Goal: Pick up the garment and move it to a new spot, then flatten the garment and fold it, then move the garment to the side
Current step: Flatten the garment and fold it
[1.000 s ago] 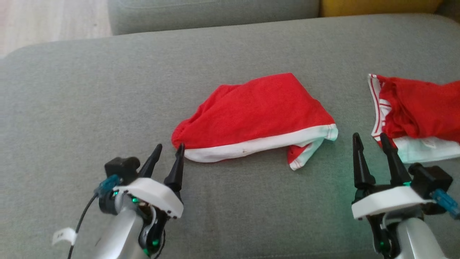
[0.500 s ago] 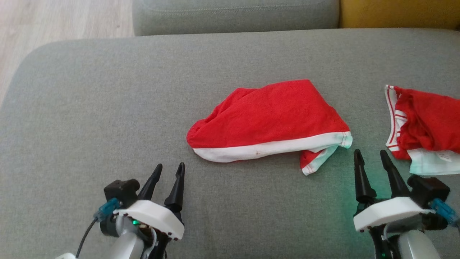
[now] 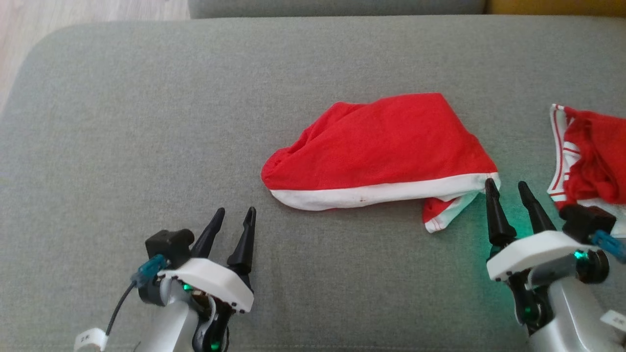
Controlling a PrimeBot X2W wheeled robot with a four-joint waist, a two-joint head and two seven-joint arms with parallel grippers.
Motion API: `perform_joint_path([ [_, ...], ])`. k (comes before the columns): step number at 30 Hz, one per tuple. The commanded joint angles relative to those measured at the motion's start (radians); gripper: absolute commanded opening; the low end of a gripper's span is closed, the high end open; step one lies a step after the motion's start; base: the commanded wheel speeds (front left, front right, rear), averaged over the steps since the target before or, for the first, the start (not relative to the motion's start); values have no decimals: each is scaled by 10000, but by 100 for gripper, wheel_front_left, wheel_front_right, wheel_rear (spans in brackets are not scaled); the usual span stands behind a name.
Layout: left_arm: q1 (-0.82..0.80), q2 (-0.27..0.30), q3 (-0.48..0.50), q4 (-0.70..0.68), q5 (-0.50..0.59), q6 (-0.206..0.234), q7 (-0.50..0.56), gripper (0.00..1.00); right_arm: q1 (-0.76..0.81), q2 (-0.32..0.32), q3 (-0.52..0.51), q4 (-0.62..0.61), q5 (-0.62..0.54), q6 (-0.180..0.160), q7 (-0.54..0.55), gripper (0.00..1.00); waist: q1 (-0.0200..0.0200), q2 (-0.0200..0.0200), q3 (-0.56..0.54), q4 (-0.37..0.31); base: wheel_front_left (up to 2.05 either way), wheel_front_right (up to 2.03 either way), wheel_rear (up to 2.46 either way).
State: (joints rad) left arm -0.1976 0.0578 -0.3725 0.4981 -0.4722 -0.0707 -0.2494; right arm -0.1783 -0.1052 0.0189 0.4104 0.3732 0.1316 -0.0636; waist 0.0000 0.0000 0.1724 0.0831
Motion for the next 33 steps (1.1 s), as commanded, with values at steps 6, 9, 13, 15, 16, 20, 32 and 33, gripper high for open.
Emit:
perform_joint_path([
  [6, -664, 9, 364, -204, 174, -71, -124, 100, -863, -340, 645, 307, 354, -9, -2, 100, 0, 0, 383, 91, 0, 0, 0],
  [9, -735, 3, 398, -234, 208, -55, -124, 100, -988, -389, 823, 467, 497, -9, 37, 100, 0, 0, 442, 92, 0, 0, 0],
  [13, -797, -7, 478, -276, 241, -65, -124, 100, -1130, -482, 1119, 707, 813, -9, 70, 0, 0, 0, 492, 67, 0, 0, 0],
  [15, -792, -11, 513, -281, 262, -70, -124, 100, -1158, -526, 1254, 757, 933, -9, 28, 0, 0, 0, 488, 27, 0, 0, 0],
  [16, -788, -13, 524, -276, 275, -72, -124, 100, -1164, -547, 1306, 775, 1001, -9, -4, 0, 0, 0, 479, 4, 0, 0, 0],
  [20, -775, -23, 551, -236, 300, -81, -124, 100, -1160, -648, 1448, 808, 1259, -9, -151, 0, 0, 0, 410, -96, 0, 0, 0],
  [32, -698, -53, -11, -82, 54, -402, -124, 100, -1116, -822, 1422, 686, 1182, -9, -487, 0, 0, 0, 133, -335, 0, 0, 0],
  [33, -692, -55, -117, -65, -37, -444, -114, 100, -1123, -819, 1413, 687, 1162, -9, -474, 0, 0, 0, 130, -347, 0, 0, 0],
])
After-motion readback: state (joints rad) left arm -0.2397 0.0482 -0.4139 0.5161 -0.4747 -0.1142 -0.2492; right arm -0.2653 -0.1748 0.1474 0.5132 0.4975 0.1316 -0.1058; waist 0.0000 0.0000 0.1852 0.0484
